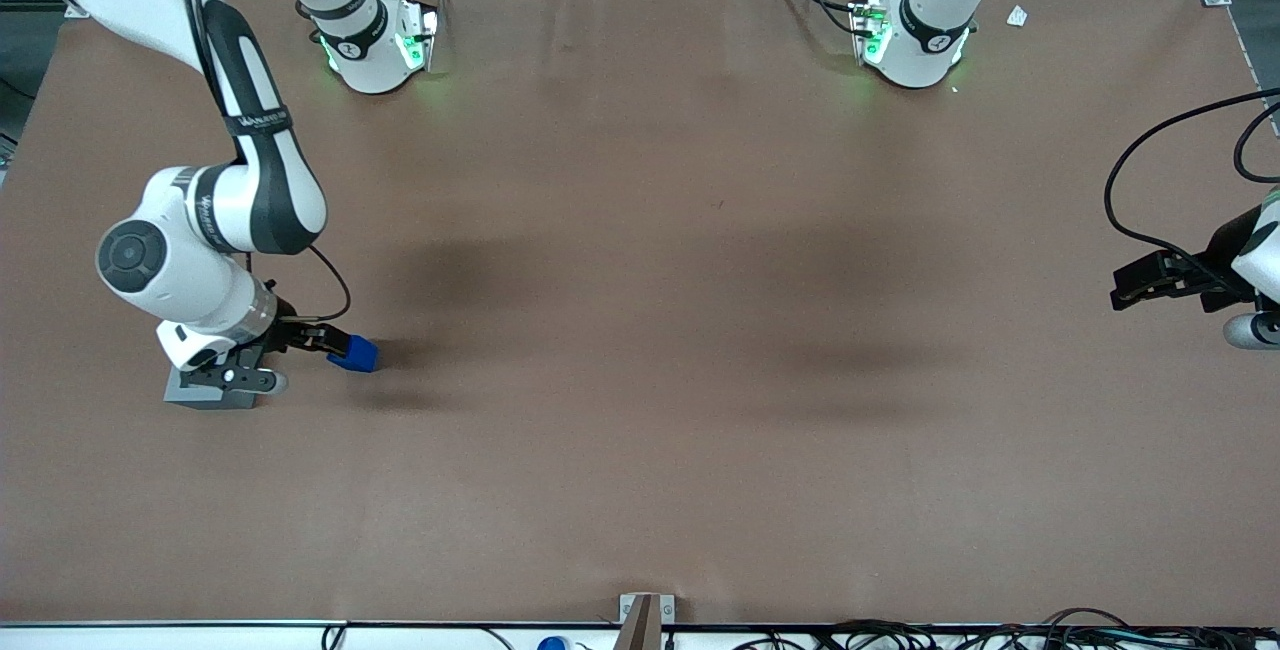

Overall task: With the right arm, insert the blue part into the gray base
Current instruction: 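Lower the right gripper around the blue part, then close the right gripper on the blue part and lift it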

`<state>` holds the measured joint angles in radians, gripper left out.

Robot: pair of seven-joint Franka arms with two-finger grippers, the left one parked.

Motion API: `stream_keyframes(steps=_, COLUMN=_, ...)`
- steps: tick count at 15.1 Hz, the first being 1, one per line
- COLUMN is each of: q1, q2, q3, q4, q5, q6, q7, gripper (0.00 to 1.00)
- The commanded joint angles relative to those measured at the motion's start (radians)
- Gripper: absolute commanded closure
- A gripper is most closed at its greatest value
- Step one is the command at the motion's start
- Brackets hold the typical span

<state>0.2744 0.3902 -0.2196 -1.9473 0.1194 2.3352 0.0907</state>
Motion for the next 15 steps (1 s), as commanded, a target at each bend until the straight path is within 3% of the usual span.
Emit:
stream_keyframes(steps=1, q1=0.025, q2=0.024, q3=-0.004, q4=-0.016, q5=0.011, q6=0.023, q7=0.015, gripper=0.01)
stream_keyframes(steps=14, q1=0.019, q2=0.076, q3=-0.003, q4=-0.030, q5=0.014, q6=0.038, q7=0.018, gripper=0.12)
stream_keyframes(steps=15, q1=0.019, q2=0.076, q3=-0.004, q4=-0.030, q5=0.014, q6=0.038, q7=0.018, gripper=0.18)
